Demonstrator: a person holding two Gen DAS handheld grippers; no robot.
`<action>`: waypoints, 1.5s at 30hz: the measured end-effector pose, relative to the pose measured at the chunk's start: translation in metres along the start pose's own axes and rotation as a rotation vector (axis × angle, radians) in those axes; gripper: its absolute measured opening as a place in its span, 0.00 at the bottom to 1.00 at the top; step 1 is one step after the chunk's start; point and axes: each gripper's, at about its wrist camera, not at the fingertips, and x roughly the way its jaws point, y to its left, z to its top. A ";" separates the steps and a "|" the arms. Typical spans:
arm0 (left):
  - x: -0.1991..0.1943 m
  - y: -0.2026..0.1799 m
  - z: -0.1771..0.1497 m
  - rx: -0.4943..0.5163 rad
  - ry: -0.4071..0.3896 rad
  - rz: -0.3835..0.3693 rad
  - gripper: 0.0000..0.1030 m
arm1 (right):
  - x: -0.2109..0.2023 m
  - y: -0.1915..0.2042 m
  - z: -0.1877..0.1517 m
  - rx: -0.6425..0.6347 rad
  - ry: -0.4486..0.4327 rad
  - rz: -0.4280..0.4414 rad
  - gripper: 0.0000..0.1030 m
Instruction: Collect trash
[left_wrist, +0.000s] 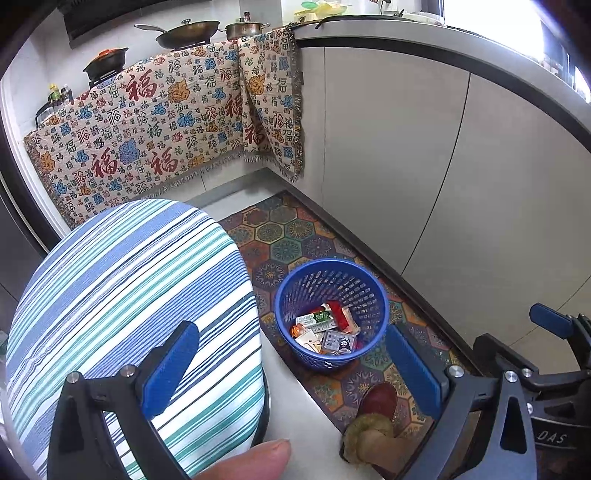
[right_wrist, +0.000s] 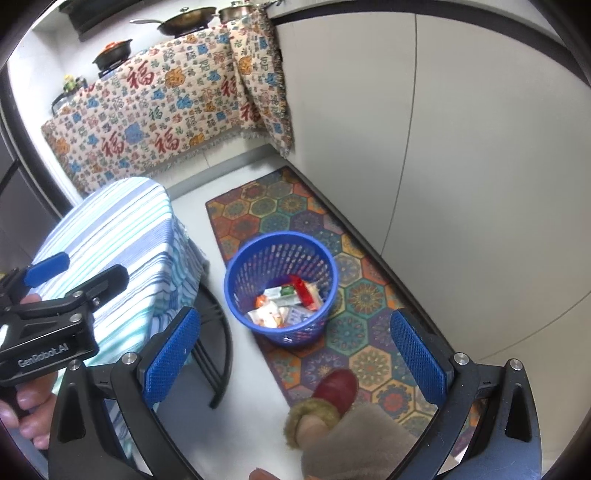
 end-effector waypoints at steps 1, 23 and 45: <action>0.000 0.001 -0.001 -0.001 0.002 -0.002 1.00 | 0.000 0.001 0.000 -0.001 -0.001 -0.003 1.00; -0.003 -0.001 -0.001 -0.002 0.002 -0.014 1.00 | -0.007 0.002 -0.003 -0.017 -0.012 -0.030 1.00; -0.001 -0.004 0.001 0.013 0.000 -0.005 1.00 | -0.007 0.002 -0.001 -0.021 -0.005 -0.037 1.00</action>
